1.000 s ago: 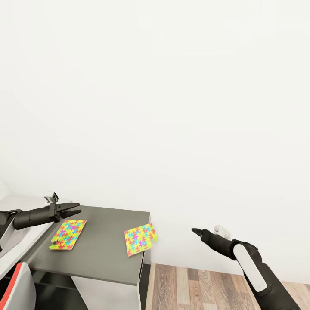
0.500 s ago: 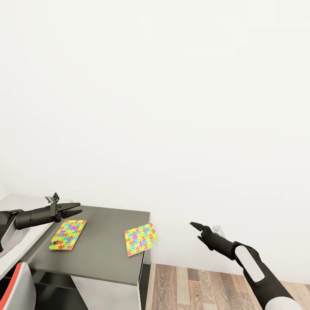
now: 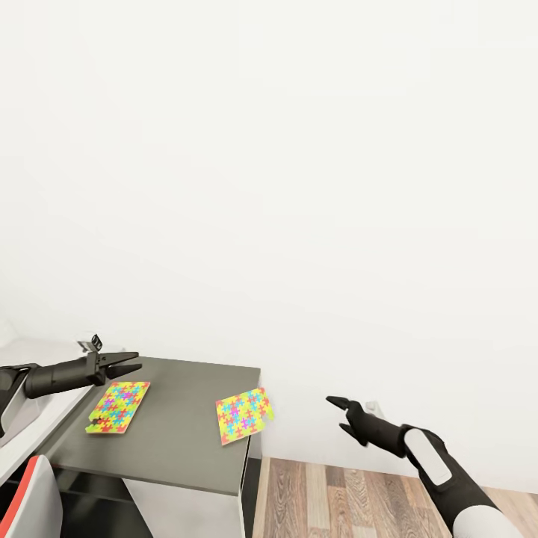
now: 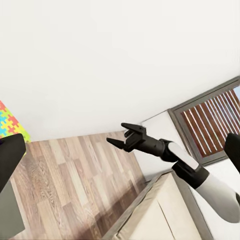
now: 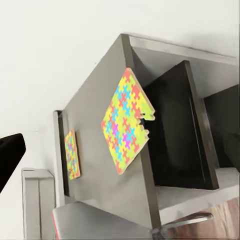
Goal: Put all the toys in the child's room - the three board games (two on the bed and one on the table), the two jigsaw puzzles on the table, and the tennis ball on the table - inside the toy box on the table in the child's room.
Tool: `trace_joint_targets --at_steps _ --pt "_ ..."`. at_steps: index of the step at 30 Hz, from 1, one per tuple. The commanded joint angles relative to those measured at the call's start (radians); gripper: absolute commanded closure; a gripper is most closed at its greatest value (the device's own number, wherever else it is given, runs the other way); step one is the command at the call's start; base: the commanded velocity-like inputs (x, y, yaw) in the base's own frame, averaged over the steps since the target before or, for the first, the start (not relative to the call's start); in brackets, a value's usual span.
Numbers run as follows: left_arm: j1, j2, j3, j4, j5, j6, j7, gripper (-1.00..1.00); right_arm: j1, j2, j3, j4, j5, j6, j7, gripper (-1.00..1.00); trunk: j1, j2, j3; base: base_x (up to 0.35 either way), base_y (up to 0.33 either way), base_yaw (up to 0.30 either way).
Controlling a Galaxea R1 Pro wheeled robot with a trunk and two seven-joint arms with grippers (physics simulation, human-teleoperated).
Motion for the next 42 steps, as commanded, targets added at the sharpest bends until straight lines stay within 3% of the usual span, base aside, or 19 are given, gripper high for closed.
trace_joint_targets --at_steps 1,9,29,34,36,38,42 --pt "-0.001 0.0 0.0 0.0 -0.001 0.011 -0.004 -1.0 -0.002 0.0 0.002 0.012 0.0 0.003 0.001 -1.0 0.001 -0.002 -0.002 0.0 0.0 0.0" --pt "-0.001 0.0 0.0 0.0 0.0 0.011 -0.004 -1.0 -0.019 0.001 0.004 0.084 0.004 -0.001 0.011 -1.0 0.001 -0.002 -0.002 0.002 0.0 0.0" --pt "-0.001 -0.002 0.0 0.0 -0.002 0.011 -0.004 -1.0 -0.022 0.003 0.006 0.091 0.001 0.003 0.013 -1.0 0.001 -0.002 -0.002 0.157 0.026 0.0" --pt "-0.001 -0.003 -0.002 -0.007 -0.001 0.014 -0.004 -1.0 -0.043 0.04 0.013 0.095 0.001 0.017 0.013 -1.0 0.001 -0.002 -0.002 0.112 0.0 0.0" --pt "-0.001 -0.007 -0.004 -0.01 0.0 0.014 -0.004 -1.0 -0.057 0.066 0.04 0.1 0.003 0.028 0.013 -1.0 0.001 -0.002 -0.002 0.03 0.0 0.0" --pt "-0.001 -0.019 -0.008 -0.011 0.0 0.017 -0.004 -1.0 -0.068 0.084 0.073 0.102 0.003 0.032 0.013 -1.0 0.001 -0.002 -0.002 0.014 0.0 0.0" --pt "-0.009 -0.071 -0.027 -0.03 -0.002 0.053 -0.004 -1.0 -0.085 0.117 0.126 0.104 0.002 0.035 0.012 -1.0 0.001 -0.002 -0.002 0.005 0.0 0.0"
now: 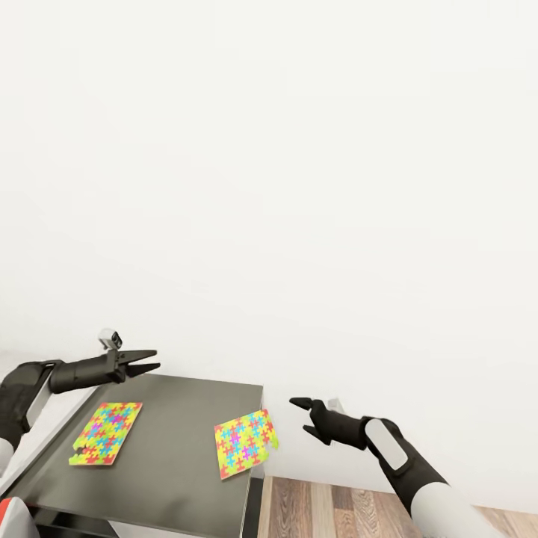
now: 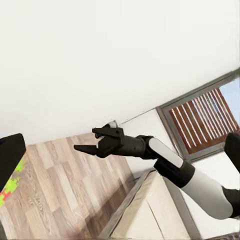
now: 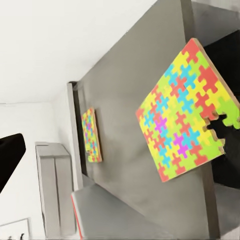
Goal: Put all the toys in the child's room - the three board games (two on the bed and one on the table), the two jigsaw puzzles on the table, and the tennis ball on the table - inside the toy box on the table in the child's room.
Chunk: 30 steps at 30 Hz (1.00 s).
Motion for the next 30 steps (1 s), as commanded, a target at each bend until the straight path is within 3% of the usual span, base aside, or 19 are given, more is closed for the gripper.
trace_joint_targets --at_steps 1,4,9,23,30 --pt "-0.004 -0.018 -0.011 -0.023 -0.002 0.036 -0.004 -1.0 -0.003 0.006 0.01 0.0 0.002 0.001 0.004 -1.0 0.001 -0.002 -0.002 0.002 0.0 0.0" --pt "-0.007 -0.054 -0.065 -0.106 -0.005 0.08 -0.004 -1.0 -0.005 0.018 0.018 0.001 0.002 0.002 0.005 -1.0 0.001 -0.002 -0.002 0.0 0.0 0.0" --pt "-0.007 -0.065 -0.106 -0.146 -0.004 0.088 -0.004 -1.0 -0.006 0.014 0.021 0.001 0.001 0.003 0.005 -1.0 0.001 -0.002 -0.002 0.0 0.0 0.0" --pt "-0.004 -0.067 -0.11 -0.155 0.001 0.096 -0.004 -1.0 -0.007 0.004 0.019 0.001 0.002 0.003 0.006 -1.0 0.001 -0.002 -0.002 0.0 0.0 0.0" --pt "0.0 -0.068 -0.109 -0.152 0.0 0.094 -0.004 -1.0 -0.008 0.004 0.018 0.001 0.002 0.003 0.006 -1.0 0.027 -0.051 -0.024 0.0 0.0 0.0"
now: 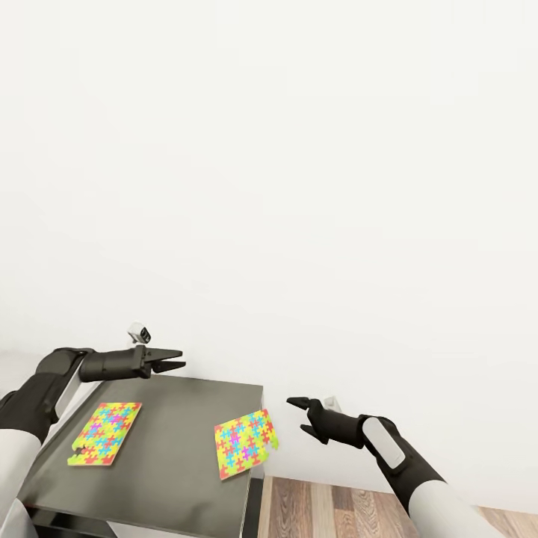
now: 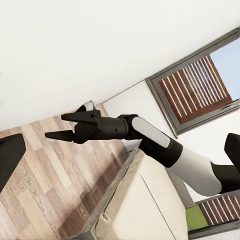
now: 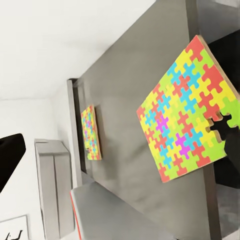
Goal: Put all the toys in the child's room - the three board games (two on the bed and one on the table), the two jigsaw puzzles on the table, and the tennis ball on the table - inside the toy box on the table in the child's room.
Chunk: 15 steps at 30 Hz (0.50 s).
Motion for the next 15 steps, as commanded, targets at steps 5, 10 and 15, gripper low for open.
trace_joint_targets --at_steps 5,10,15 --pt "0.0 0.005 0.002 0.0 -0.001 0.012 -0.004 -1.0 -0.001 -0.001 0.003 0.0 0.002 -0.001 0.002 -1.0 0.02 -0.037 -0.018 0.0 0.0 0.0" --pt "0.0 0.008 0.002 0.001 0.0 0.016 -0.004 -1.0 -0.001 -0.005 0.002 0.0 0.001 -0.001 0.002 -1.0 0.039 -0.072 -0.034 0.0 0.0 0.0" --pt "0.0 0.007 0.004 0.001 0.0 0.018 -0.004 -1.0 -0.001 -0.017 -0.001 0.0 0.0 -0.001 0.004 -1.0 0.058 -0.107 -0.049 0.0 0.0 0.0"
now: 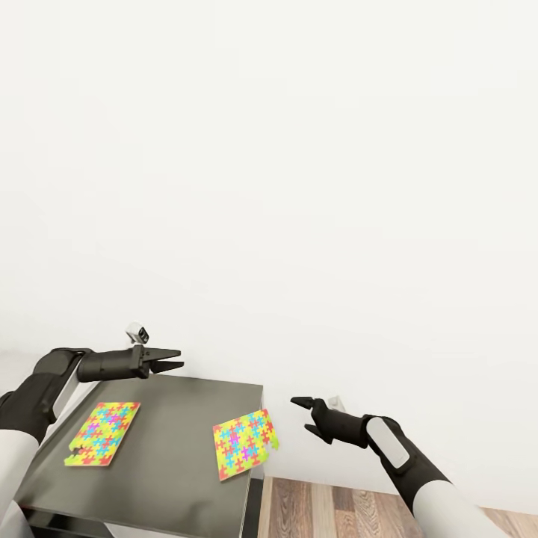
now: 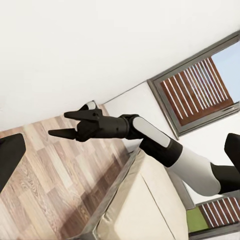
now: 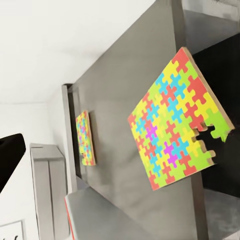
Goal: Put all the toys in the child's room - the three board games (two on the bed and one on the table), the two jigsaw puzzles on the table, and the tennis ball on the table - inside the toy box on the table in the child's room.
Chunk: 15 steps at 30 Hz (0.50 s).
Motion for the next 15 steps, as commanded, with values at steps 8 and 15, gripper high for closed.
trace_joint_targets --at_steps 8,15 --pt "-0.001 0.0 0.0 0.0 -0.001 0.01 -0.004 -1.0 -0.001 -0.006 0.003 0.0 0.002 0.001 0.005 -1.0 0.031 -0.058 -0.027 0.0 0.0 0.0" --pt "-0.001 0.004 0.001 0.0 -0.001 0.01 -0.004 -1.0 -0.001 -0.005 0.002 0.0 0.002 0.0 0.004 -1.0 0.058 -0.107 -0.049 0.0 0.0 0.0"
